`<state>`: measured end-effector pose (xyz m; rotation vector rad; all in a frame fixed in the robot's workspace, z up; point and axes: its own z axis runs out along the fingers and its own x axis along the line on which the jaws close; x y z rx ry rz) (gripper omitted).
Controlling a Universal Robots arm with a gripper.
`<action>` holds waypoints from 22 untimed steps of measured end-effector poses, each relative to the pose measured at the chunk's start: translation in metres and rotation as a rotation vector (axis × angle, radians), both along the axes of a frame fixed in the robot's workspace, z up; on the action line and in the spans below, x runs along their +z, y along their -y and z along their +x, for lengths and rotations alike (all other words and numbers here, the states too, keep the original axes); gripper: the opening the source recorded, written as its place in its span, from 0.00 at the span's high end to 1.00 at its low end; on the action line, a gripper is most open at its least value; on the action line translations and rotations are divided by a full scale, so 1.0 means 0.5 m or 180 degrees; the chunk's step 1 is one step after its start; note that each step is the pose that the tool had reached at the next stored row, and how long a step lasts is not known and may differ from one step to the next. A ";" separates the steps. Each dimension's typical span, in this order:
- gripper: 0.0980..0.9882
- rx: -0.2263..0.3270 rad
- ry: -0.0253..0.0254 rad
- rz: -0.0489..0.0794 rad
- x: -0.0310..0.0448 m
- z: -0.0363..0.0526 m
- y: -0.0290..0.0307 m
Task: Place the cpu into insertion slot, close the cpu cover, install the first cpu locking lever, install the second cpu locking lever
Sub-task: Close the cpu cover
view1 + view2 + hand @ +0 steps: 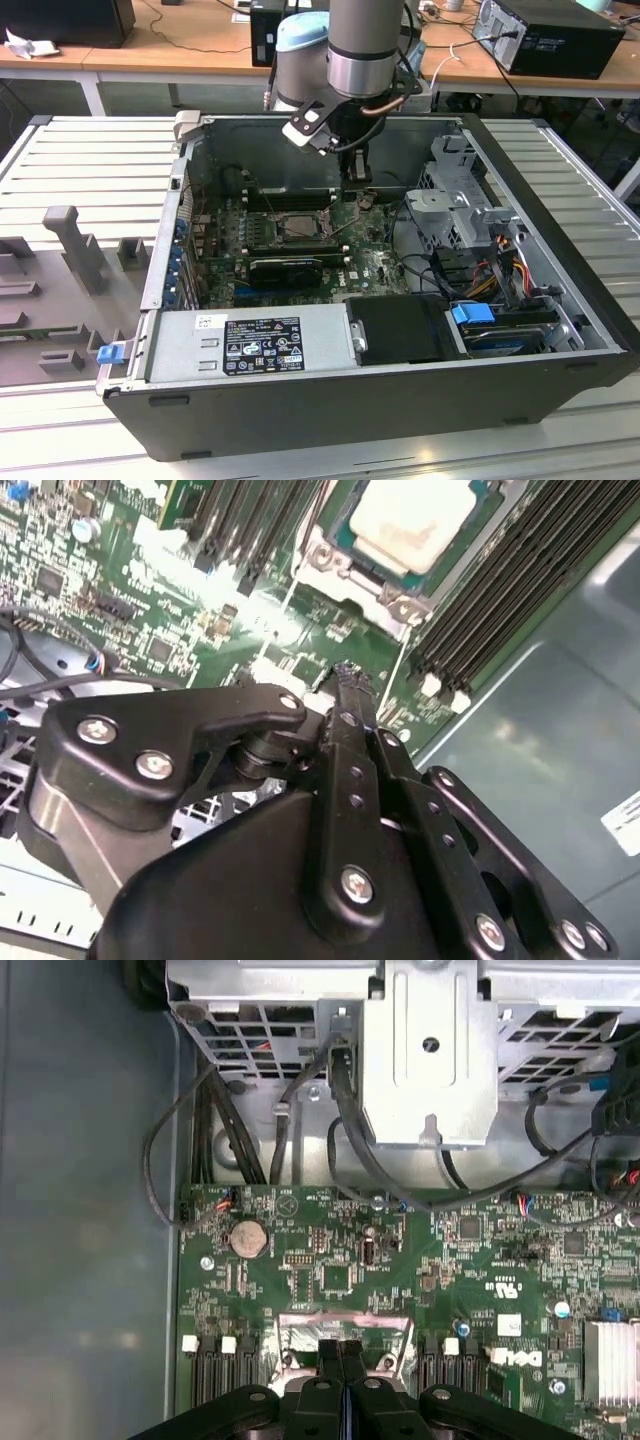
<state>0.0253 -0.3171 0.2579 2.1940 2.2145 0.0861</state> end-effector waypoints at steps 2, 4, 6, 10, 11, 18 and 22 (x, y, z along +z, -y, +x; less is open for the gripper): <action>0.99 0.0004 0.0000 0.0001 -0.001 0.019 0.000; 0.99 0.0012 0.0000 0.0000 -0.002 0.039 0.000; 0.99 0.0020 0.0000 0.0000 -0.002 0.062 0.000; 0.99 0.0041 -0.0003 -0.0001 -0.015 0.078 0.000; 0.99 0.0042 -0.0010 0.0000 -0.021 0.078 0.002; 0.99 0.0043 -0.0041 0.0000 -0.027 0.066 0.003; 0.99 0.0043 -0.0042 -0.0001 -0.027 0.064 0.003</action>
